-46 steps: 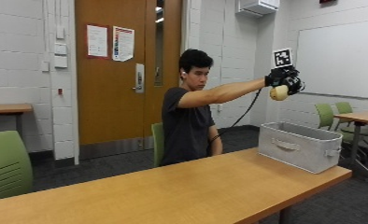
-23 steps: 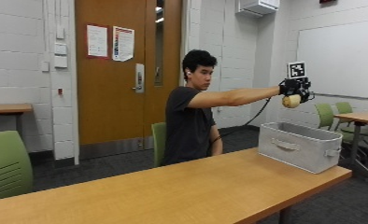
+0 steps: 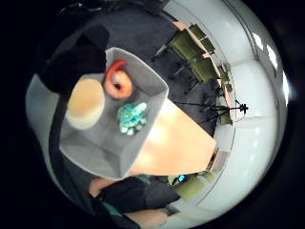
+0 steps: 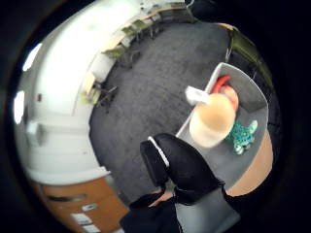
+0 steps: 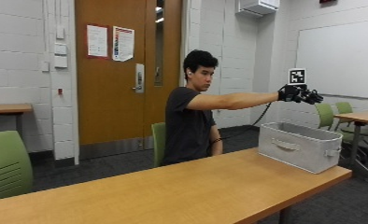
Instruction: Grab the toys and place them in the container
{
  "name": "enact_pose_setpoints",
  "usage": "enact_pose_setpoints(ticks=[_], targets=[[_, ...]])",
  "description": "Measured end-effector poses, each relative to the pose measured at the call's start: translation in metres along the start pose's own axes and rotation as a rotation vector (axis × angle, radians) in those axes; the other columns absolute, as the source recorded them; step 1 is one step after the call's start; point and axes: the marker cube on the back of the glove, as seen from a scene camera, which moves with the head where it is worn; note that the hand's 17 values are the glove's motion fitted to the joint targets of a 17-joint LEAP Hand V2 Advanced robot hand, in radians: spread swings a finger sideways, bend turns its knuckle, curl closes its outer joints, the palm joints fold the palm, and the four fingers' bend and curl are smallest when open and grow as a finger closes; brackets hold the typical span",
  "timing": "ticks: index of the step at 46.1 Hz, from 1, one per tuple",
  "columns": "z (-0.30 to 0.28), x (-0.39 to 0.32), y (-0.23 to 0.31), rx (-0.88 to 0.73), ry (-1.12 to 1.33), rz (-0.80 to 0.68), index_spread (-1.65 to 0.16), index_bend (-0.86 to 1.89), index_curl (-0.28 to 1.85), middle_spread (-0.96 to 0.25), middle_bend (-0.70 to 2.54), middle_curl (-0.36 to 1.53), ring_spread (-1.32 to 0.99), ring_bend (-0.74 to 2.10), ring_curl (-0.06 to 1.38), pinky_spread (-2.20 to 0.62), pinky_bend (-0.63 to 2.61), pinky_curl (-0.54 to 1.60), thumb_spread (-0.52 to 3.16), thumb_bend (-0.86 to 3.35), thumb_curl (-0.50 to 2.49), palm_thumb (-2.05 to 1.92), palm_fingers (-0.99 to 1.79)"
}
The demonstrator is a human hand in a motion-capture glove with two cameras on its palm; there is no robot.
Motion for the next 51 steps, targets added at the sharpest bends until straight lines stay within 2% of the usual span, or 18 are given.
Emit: enact_pose_setpoints(ticks=[3, 7, 10, 12, 15, 20, 25, 29, 31, 43, 51], targets=[[-0.001, 0.017, 0.003, 0.004, 0.043, 0.063, -0.42, 0.05, 0.83, -0.16, 0.22, 0.66, -0.17, 0.64, 0.35, -0.14, 1.15, 0.44, 1.06, -0.09, 0.75, -0.09, -0.12], [-0.008, 0.025, 0.008, 0.024, -0.039, 0.081, -0.40, 0.08, 0.76, -0.13, 0.23, 0.64, -0.15, 0.61, 0.33, -0.12, 1.11, 0.42, 1.10, -0.09, 0.66, -0.10, -0.10], [-0.010, 0.036, 0.018, 0.042, 0.107, 0.107, -0.39, 0.09, 0.72, -0.11, 0.25, 0.63, -0.15, 0.60, 0.33, -0.10, 1.07, 0.40, 1.13, -0.08, 0.60, -0.11, -0.09], [-0.010, 0.020, 0.025, 0.055, 0.186, 0.119, -0.38, 0.10, 0.69, -0.10, 0.26, 0.63, -0.16, 0.59, 0.32, -0.10, 1.04, 0.39, 1.14, -0.08, 0.57, -0.10, -0.08], [-0.015, 0.005, 0.038, 0.074, 0.116, 0.096, -0.37, 0.13, 0.67, -0.10, 0.28, 0.62, -0.18, 0.59, 0.32, -0.10, 0.99, 0.37, 1.16, -0.08, 0.52, -0.11, -0.05], [-0.022, 0.063, 0.064, 0.104, 0.226, 0.193, -0.34, 0.15, 0.63, -0.10, 0.30, 0.61, -0.23, 0.59, 0.31, -0.12, 0.90, 0.34, 1.19, -0.08, 0.44, -0.10, -0.04], [-0.029, 0.107, 0.099, 0.108, 0.174, 0.100, -0.31, 0.16, 0.60, -0.11, 0.32, 0.60, -0.28, 0.53, 0.30, -0.15, 0.83, 0.32, 1.21, -0.08, 0.38, -0.12, -0.05], [-0.031, 0.152, 0.116, 0.115, 0.213, 0.306, -0.30, 0.18, 0.59, -0.11, 0.30, 0.58, -0.31, 0.50, 0.29, -0.17, 0.79, 0.31, 1.21, -0.08, 0.33, -0.12, -0.04], [-0.032, 0.172, 0.127, 0.118, 0.225, 0.363, -0.29, 0.17, 0.59, -0.12, 0.30, 0.57, -0.31, 0.49, 0.29, -0.17, 0.78, 0.31, 1.21, -0.08, 0.32, -0.12, -0.03], [-0.022, 0.224, 0.204, 0.087, 0.334, 0.493, -0.26, 0.18, 0.55, -0.12, 0.28, 0.54, -0.35, 0.44, 0.28, -0.19, 0.71, 0.30, 1.21, -0.08, 0.23, -0.11, 0.00], [-0.005, 0.267, 0.243, 0.073, 0.288, 0.545, -0.26, 0.18, 0.54, -0.12, 0.27, 0.53, -0.36, 0.42, 0.28, -0.19, 0.68, 0.31, 1.21, -0.07, 0.19, -0.10, 0.02]])
